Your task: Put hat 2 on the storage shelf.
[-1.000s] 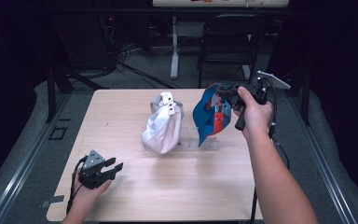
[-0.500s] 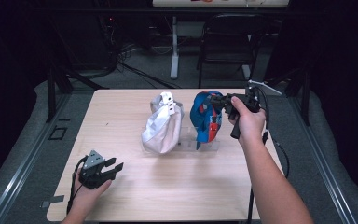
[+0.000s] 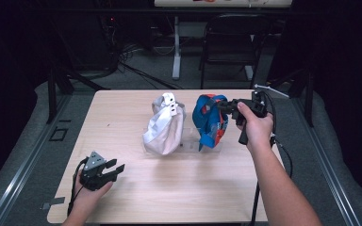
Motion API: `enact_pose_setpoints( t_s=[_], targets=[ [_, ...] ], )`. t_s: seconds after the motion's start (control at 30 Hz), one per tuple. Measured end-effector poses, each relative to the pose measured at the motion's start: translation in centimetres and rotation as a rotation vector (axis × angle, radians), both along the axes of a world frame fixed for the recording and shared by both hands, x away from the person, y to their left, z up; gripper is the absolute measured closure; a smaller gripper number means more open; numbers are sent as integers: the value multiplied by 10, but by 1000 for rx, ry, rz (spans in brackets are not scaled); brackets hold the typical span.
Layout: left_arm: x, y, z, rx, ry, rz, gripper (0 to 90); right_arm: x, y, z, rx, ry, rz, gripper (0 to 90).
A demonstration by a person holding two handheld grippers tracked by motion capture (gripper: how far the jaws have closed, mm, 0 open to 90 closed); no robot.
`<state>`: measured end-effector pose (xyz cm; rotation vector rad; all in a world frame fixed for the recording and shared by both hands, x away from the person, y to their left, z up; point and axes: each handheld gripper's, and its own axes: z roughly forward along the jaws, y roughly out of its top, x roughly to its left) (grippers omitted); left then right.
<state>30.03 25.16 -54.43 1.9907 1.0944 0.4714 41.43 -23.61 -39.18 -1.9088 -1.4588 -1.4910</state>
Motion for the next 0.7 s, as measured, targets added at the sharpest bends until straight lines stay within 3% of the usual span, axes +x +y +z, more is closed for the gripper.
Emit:
enact_pose_setpoints(
  t_s=[0.2,0.53,0.7],
  targets=[
    [0,0,0,5,-3,3,563,-3,-6,-2,-20,-8,5,637],
    [0,0,-1,3,0,5,545,-18,-17,-10,-121,-35,7,552],
    [0,0,-2,8,1,9,543,-26,-21,-16,-134,-42,15,541]
  ],
)
